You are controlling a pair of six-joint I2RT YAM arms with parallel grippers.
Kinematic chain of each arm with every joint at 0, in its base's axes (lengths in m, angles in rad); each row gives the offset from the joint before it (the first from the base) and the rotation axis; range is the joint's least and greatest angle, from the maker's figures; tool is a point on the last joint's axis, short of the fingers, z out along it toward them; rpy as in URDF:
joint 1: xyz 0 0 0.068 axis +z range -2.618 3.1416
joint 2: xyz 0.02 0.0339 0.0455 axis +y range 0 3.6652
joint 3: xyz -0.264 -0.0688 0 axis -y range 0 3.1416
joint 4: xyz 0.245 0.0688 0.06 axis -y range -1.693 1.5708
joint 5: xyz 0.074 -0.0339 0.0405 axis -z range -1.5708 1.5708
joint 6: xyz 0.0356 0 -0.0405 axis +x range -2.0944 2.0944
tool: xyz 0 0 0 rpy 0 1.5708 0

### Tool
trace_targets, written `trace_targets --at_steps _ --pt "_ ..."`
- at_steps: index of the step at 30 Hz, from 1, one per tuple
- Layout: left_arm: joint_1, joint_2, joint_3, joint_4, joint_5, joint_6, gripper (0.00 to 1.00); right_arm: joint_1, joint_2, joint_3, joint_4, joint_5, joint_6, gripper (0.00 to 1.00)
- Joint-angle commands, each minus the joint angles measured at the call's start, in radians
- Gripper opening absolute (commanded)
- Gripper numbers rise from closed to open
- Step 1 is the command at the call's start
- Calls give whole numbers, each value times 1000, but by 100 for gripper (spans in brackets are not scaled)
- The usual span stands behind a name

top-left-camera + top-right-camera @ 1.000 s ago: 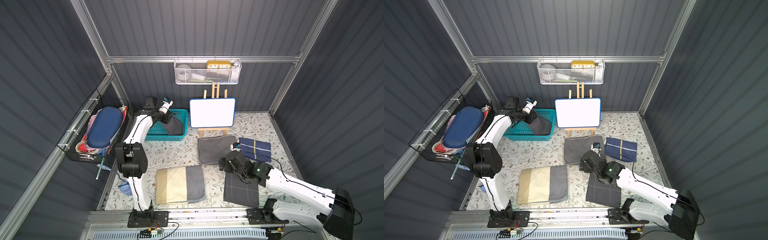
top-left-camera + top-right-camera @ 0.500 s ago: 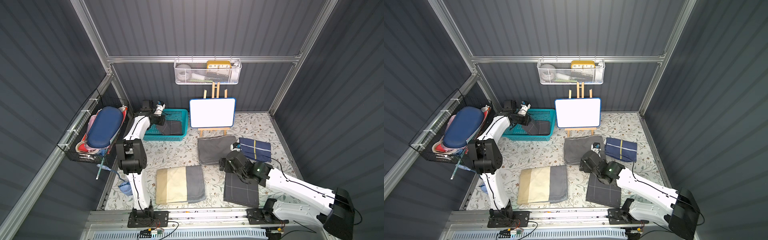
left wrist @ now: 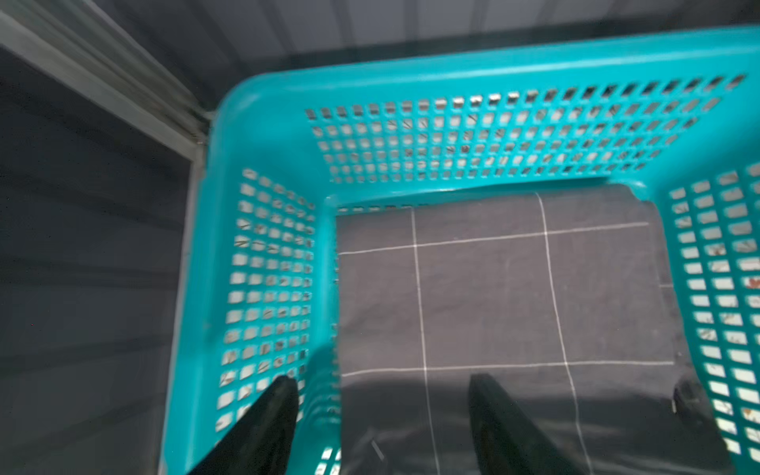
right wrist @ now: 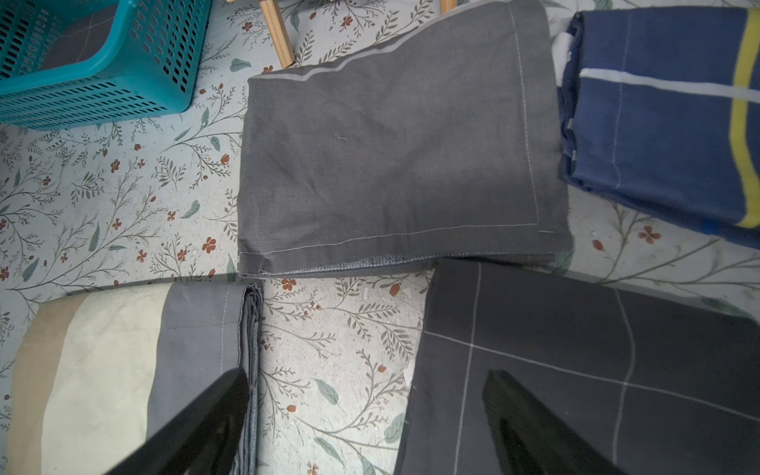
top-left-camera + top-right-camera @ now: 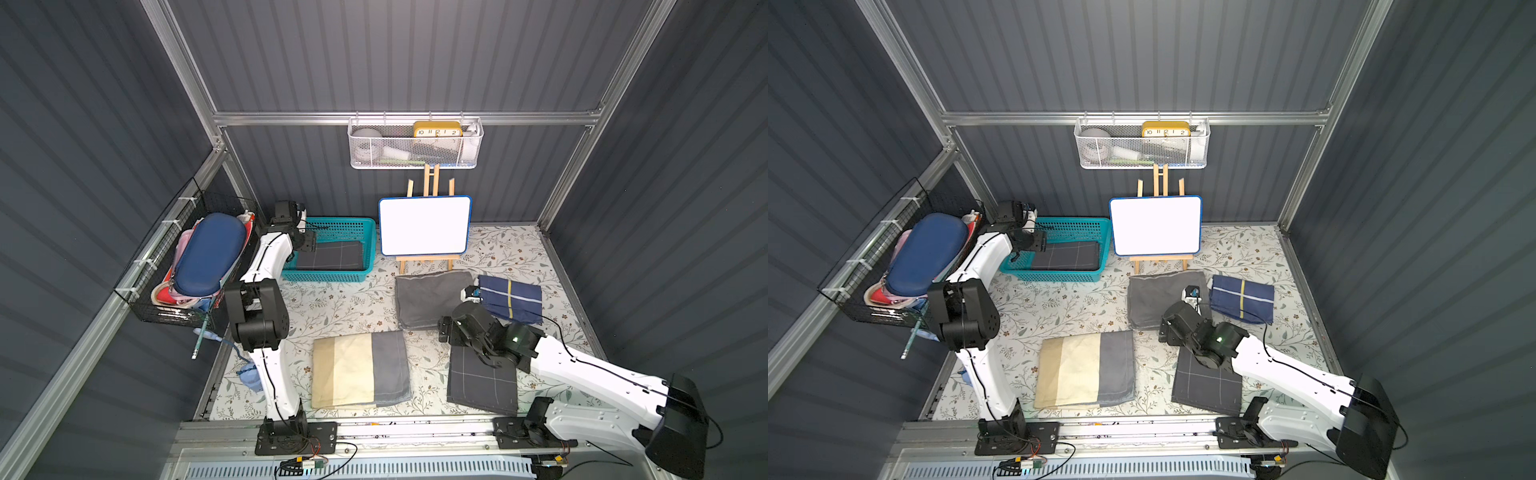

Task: Put the folded pillowcase in the basket
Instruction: Place the pillowcase in the basket, then move the pillowcase to the center of the board.

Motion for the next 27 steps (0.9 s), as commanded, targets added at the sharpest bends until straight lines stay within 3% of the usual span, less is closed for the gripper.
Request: trace_targets --at_steps 1,5,7,12,17,19,24,27 --pt "-7 -137 -19 32 -45 -46 100 4 -1 33 -35 9 2 94" --pt "-7 -252 -45 21 82 -158 100 4 -15 43 -59 24 -5 94" --pt "2 -313 -63 -25 184 -304 100 4 -30 52 -76 49 -16 94" --pt "8 -434 -132 -77 224 -366 100 5 -79 81 -139 122 -54 95" --pt "7 -633 -290 -27 393 -390 100 2 -97 114 -192 162 -84 96" --pt "-8 -737 -422 6 513 -443 100 2 -96 121 -188 142 -81 96" --pt "-183 -880 -719 -75 371 -584 100 7 -51 119 -153 -21 -19 96" --pt "-265 -963 -895 -57 366 -673 100 51 12 123 -122 -91 23 96"
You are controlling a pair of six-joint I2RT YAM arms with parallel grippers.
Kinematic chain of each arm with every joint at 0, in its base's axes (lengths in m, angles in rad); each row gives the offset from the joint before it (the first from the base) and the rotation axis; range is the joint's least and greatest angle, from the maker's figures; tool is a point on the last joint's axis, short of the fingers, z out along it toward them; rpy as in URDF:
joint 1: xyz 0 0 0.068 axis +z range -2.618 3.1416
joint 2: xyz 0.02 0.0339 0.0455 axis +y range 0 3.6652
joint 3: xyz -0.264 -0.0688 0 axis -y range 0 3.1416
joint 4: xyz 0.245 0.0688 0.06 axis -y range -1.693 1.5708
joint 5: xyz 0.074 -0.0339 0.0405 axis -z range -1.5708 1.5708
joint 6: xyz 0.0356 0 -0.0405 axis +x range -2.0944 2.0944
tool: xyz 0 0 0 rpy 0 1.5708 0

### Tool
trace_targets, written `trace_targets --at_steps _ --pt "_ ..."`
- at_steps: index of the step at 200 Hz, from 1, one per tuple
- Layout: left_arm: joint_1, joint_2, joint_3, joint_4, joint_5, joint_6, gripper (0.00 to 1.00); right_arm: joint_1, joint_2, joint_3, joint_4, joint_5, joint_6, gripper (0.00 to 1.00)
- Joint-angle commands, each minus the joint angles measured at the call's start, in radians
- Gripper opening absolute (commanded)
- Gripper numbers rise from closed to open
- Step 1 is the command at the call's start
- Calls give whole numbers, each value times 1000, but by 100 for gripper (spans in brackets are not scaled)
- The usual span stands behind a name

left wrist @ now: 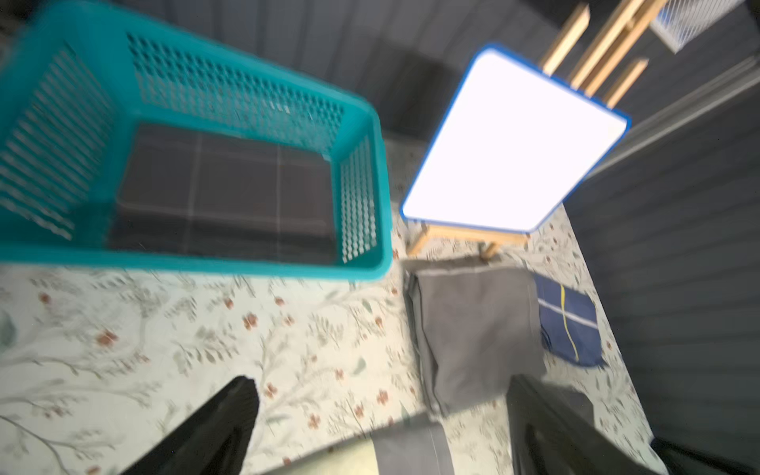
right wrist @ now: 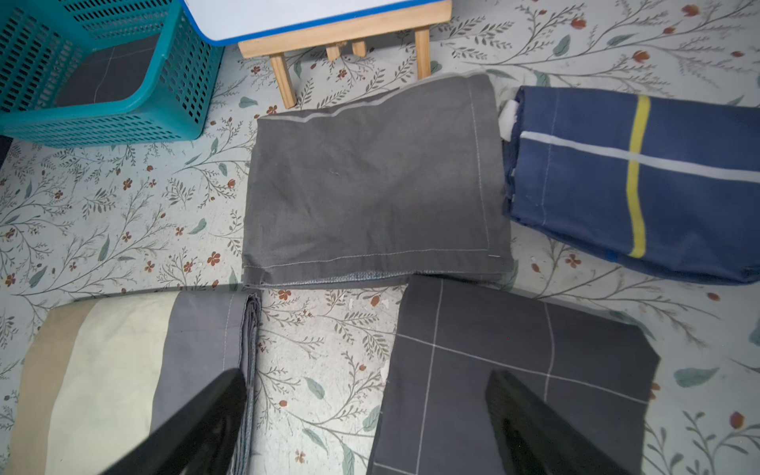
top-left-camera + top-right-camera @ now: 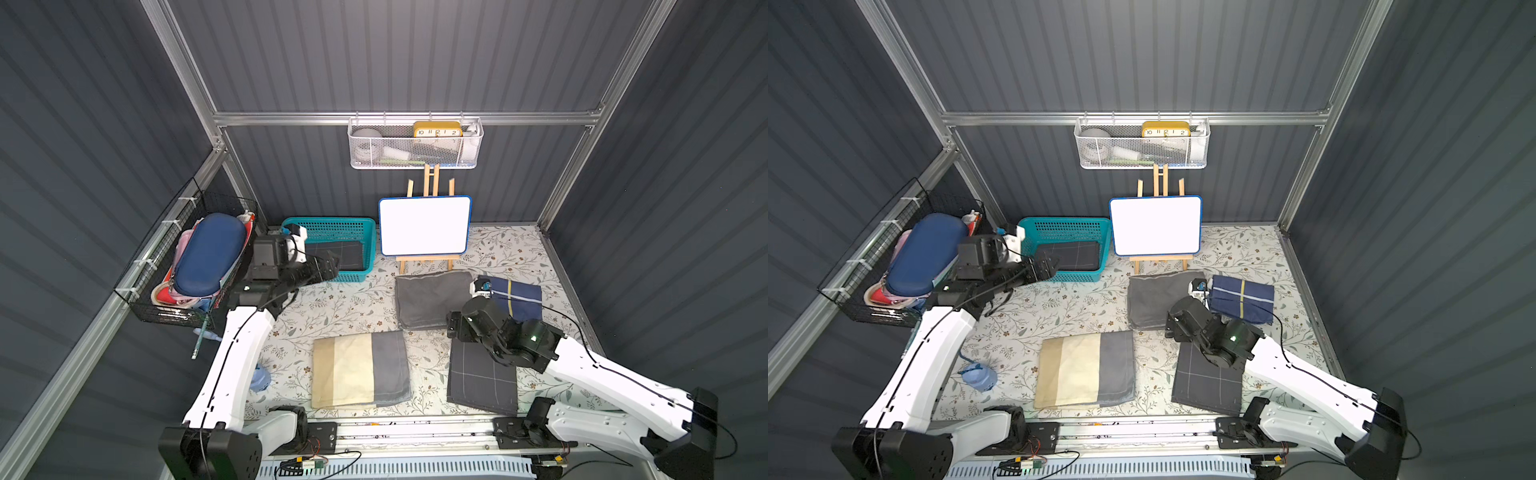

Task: Put the folded pillowcase in the basket
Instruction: Move the pillowcase to the center of the board.

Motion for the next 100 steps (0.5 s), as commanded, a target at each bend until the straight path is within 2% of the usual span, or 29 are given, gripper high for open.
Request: trace_targets --at_steps 1,37,59,100 --pt "-106 -112 -254 -47 -17 -184 100 72 99 30 31 -129 72 96" --pt "-112 -288 -427 -43 -67 -271 100 186 306 72 113 -223 126 96" --pt "-112 -356 -467 -54 -94 -299 100 221 431 87 180 -275 152 94" --pt "-112 -404 -498 -82 -131 -326 100 252 620 176 184 -325 165 89"
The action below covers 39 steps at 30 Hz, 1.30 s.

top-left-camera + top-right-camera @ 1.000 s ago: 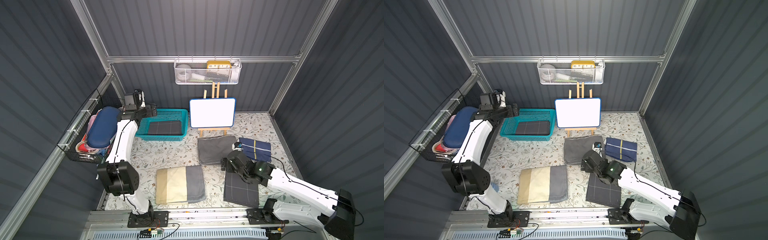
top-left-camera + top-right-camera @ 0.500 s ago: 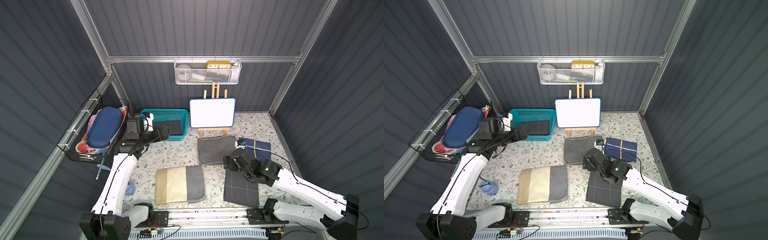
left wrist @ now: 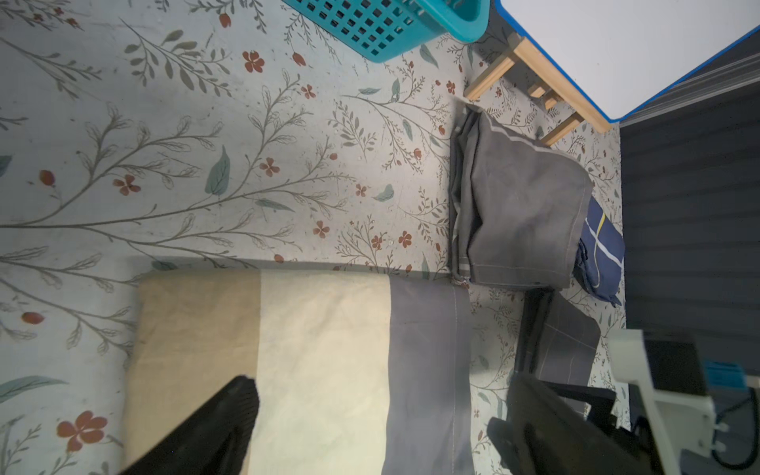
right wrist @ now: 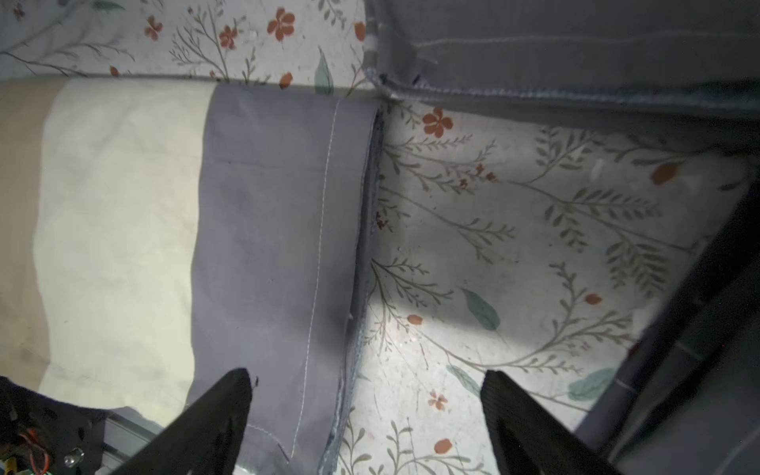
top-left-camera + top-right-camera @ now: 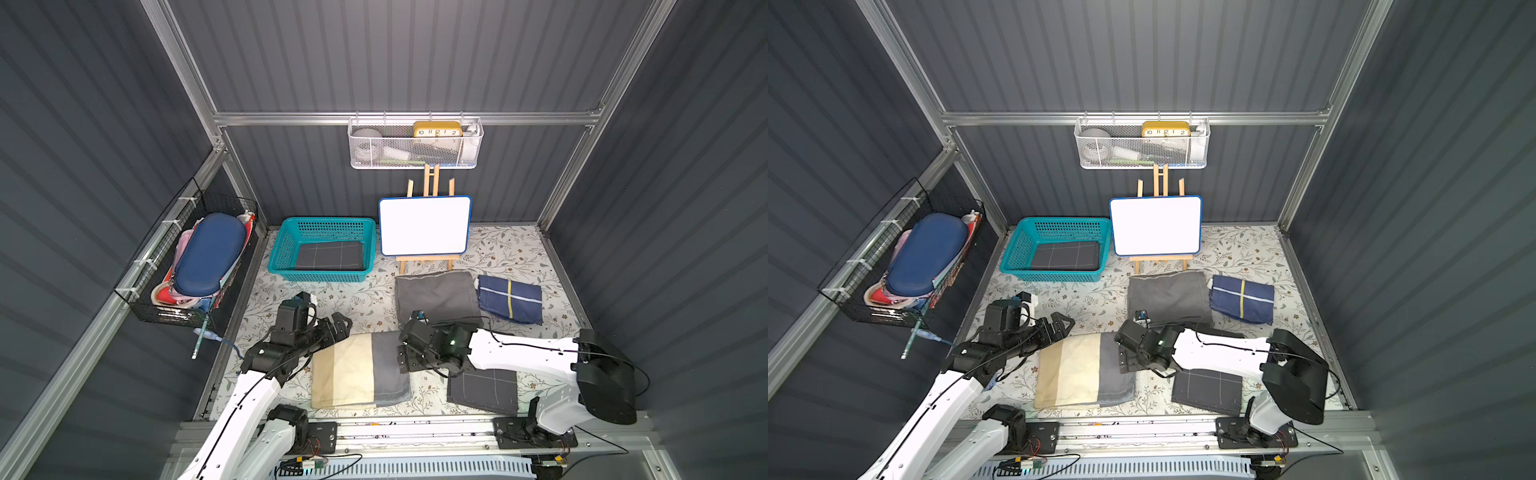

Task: Put the folded pillowcase in the basket
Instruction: Move the pillowcase to the center of the board.

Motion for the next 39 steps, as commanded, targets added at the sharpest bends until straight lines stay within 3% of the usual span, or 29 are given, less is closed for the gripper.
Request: trace_targets --at_steps 1,10,18,23,33,39 --pt "1 -24 -27 -20 -37 -46 100 18 102 77 25 -57 30 89" --pt "1 -139 -19 -38 -134 -134 100 37 261 191 25 -100 4 84" --pt "1 -228 -27 -55 -198 -177 100 8 418 354 -30 -31 -3 82" --pt "1 -217 -26 -56 -195 -175 100 -68 471 381 55 -72 17 78" --pt "1 -133 -48 -28 -169 -170 100 -263 542 451 -6 -1 -57 69" --pt "1 -102 -82 2 -159 -181 100 -245 500 511 -42 -14 -160 66"
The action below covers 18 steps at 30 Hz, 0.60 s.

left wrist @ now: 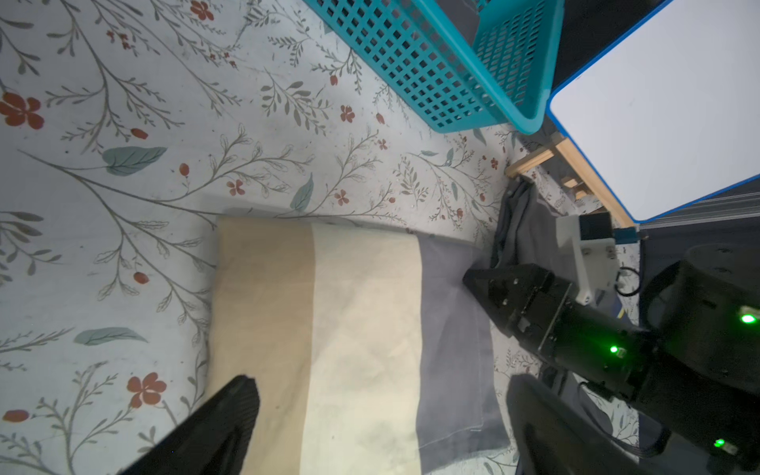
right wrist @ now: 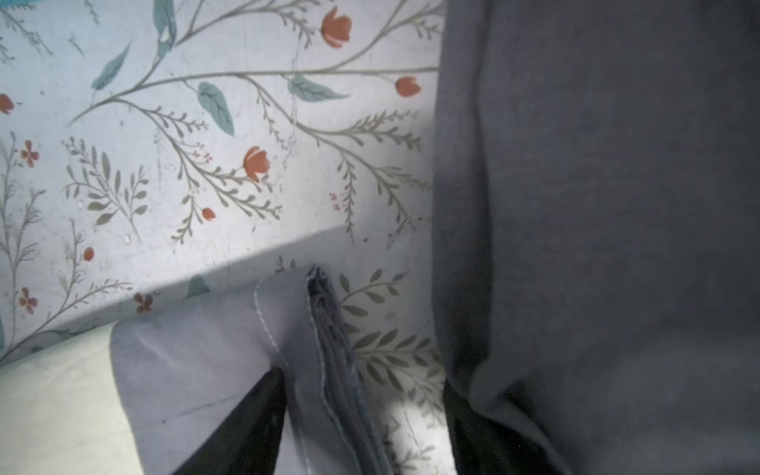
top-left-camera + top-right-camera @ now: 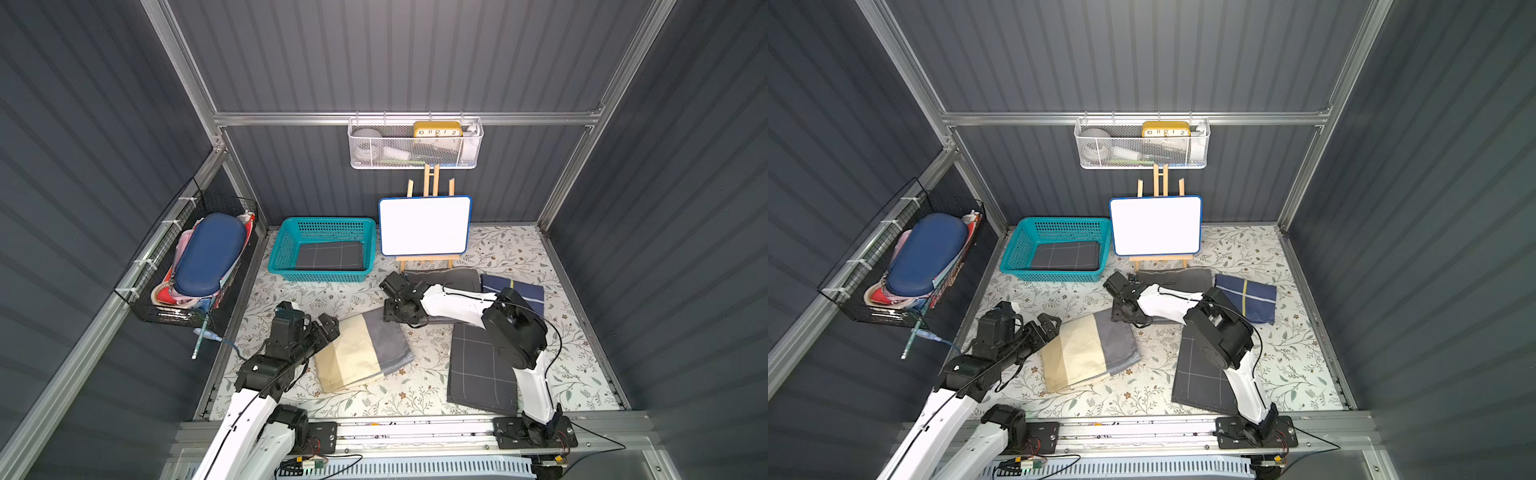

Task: Put the folded pillowcase in the basket
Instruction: Move the pillowcase to the center of the board.

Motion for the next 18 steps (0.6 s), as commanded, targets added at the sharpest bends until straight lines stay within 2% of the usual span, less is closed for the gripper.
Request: trace_targets --at_steps 1,4,8,10,14,18 --pt "1 3 -29 19 18 -15 100 45 -31 20 -69 40 -89 67" --pt "1 1 -40 23 12 -22 100 84 -115 23 -109 98 -109 67" --pt "1 0 -59 14 -3 -50 100 169 -229 -23 -58 144 -163 74" --pt "1 3 -78 14 -6 -75 100 204 -234 -23 -57 103 -162 75" --pt "1 15 -97 15 -13 -100 100 227 -186 -37 -28 -90 -62 74" --pt "1 9 -107 -10 -42 -131 100 280 -128 -48 47 -80 -15 75"
